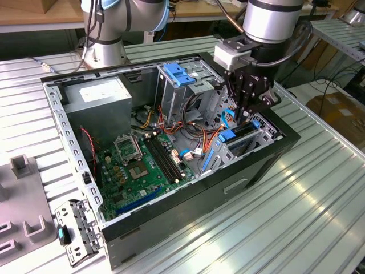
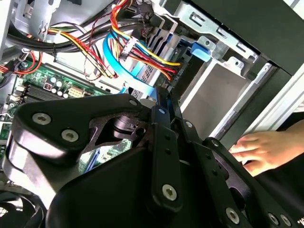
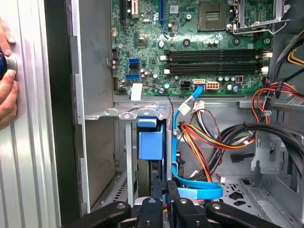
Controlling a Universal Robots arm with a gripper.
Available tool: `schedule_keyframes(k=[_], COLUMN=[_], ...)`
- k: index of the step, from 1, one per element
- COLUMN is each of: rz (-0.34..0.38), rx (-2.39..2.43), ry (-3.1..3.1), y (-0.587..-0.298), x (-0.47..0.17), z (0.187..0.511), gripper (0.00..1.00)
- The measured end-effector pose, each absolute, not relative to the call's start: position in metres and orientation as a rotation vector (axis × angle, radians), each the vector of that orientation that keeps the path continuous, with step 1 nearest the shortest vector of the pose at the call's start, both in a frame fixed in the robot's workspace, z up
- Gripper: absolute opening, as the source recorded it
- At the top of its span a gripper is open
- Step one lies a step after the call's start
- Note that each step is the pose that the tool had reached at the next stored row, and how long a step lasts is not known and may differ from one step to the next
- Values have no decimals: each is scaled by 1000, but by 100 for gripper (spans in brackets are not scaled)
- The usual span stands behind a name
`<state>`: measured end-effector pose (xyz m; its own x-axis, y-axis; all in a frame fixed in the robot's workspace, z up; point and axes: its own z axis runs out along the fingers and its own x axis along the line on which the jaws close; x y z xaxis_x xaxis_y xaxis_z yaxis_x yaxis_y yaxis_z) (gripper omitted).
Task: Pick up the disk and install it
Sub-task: 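Insert the second disk wire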
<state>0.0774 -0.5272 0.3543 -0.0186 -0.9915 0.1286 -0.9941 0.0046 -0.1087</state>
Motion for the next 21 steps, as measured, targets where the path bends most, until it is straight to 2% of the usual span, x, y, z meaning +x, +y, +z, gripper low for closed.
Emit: schedule_keyframes(k=[5,21], rz=[195,200], rx=[2224,2240], ry=[-2259,-2278], y=[-540,-544], x=[77,76], z=[353,346], gripper=[16,16])
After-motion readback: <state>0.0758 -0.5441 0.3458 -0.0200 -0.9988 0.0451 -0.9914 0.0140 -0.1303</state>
